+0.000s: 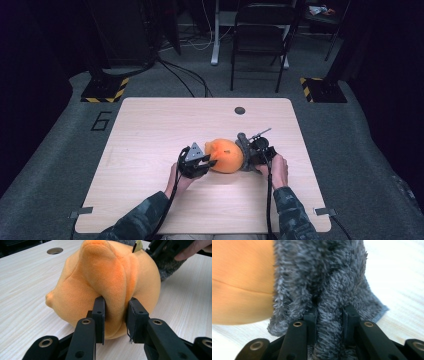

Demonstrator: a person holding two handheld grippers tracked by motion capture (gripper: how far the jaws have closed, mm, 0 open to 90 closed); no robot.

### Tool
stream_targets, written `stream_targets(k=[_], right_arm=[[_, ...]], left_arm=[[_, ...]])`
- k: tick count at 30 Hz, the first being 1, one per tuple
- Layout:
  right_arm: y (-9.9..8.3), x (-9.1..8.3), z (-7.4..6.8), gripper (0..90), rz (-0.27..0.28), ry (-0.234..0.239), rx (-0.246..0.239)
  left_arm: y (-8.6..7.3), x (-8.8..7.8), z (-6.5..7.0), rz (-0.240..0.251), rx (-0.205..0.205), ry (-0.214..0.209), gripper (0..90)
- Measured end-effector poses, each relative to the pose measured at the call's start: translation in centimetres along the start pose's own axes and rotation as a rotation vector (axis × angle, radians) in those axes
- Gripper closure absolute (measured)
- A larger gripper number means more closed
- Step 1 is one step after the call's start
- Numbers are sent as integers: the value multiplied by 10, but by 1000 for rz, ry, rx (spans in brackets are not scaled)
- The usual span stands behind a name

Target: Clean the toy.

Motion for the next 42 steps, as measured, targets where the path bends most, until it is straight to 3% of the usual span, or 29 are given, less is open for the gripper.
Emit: stream_targets(k=[5, 8, 10, 15, 17, 19, 21, 23, 25, 27, 29, 31, 35, 38, 42], right_arm=[[1, -8, 0, 703, -1, -28, -15], [1, -25, 4, 703, 28, -13, -7], [2, -45, 5, 703, 89, 7, -6], [8, -93, -16, 703, 220, 57, -74], [11, -101, -30, 703, 233, 87, -113], [14, -95, -44, 704, 199, 77, -159], [17, -79, -53, 704, 153, 36, -181], [18, -59, -57, 708, 121, -14, -191], [16, -45, -58, 709, 132, -15, -176], [16, -44, -55, 709, 149, -6, -164], [16, -45, -54, 709, 145, -12, -174], [16, -44, -54, 709, 147, -8, -168], [15, -43, -52, 709, 155, -3, -165], [15, -44, -50, 708, 155, 3, -154], [14, -48, -44, 708, 166, 34, -138]], left_arm=[[-1, 0, -2, 0, -11, 3, 704], [-3, 0, -6, -4, -14, 1, 703], [-4, 0, -8, -5, -26, 0, 703], [-3, 1, -7, 0, -15, 15, 701], [-3, 0, -7, -5, -9, 10, 700], [-3, 0, -7, -1, -12, 13, 696], [-4, 0, -8, 3, -9, 18, 676], [-5, 0, -9, 7, 1, 5, 558], [-10, 1, -9, 14, 14, 28, 465], [-13, 4, -9, 20, 8, 31, 390], [-14, 7, -8, 32, 12, 46, 378], [-14, 9, -6, 36, 12, 45, 405], [-12, 11, -1, 25, 9, 74, 566], [-12, 13, -2, 41, -14, 74, 663], [-10, 11, -2, 57, -49, 60, 723]])
Point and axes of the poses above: each handheld gripper's, and its own axes: x roughly forward along the jaws, y roughly out of its top, z roughly to its right, the point moved 1 cm from there along x, roughly forward along the jaws, and after that the axes turned 9 degrees about -z, right-handed, at the moved point
